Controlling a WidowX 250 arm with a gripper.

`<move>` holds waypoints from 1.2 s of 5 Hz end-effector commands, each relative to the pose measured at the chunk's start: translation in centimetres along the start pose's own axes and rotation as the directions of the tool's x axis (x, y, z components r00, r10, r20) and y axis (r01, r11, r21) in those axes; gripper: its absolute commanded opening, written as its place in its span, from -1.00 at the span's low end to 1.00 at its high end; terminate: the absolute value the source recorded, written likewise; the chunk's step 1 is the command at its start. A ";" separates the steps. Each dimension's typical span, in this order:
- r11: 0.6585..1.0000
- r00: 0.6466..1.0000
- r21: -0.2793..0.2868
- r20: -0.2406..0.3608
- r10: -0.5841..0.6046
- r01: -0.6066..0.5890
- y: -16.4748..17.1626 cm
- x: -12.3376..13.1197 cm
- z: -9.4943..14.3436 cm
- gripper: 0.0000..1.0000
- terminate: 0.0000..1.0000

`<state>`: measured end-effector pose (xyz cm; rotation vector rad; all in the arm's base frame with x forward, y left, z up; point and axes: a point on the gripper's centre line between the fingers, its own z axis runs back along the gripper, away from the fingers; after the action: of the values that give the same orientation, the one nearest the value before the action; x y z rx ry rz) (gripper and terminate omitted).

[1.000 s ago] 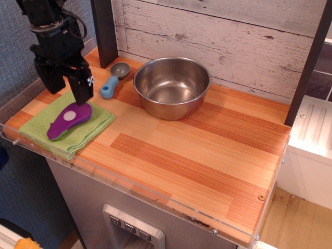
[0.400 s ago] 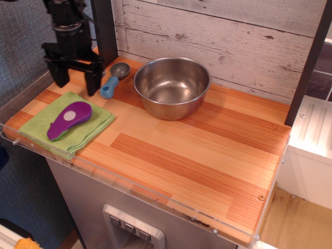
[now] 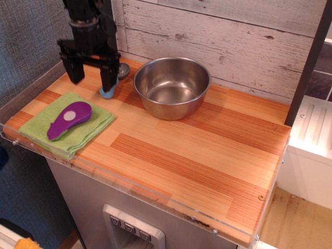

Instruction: Move the blue spoon to the bottom right of the table.

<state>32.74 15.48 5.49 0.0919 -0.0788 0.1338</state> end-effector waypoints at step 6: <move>0.999 1.000 0.045 -0.025 -0.012 0.013 0.3 1.9 -2.7 1.00 -1.00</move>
<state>34.66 15.92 1.67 0.1222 -0.0185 0.1253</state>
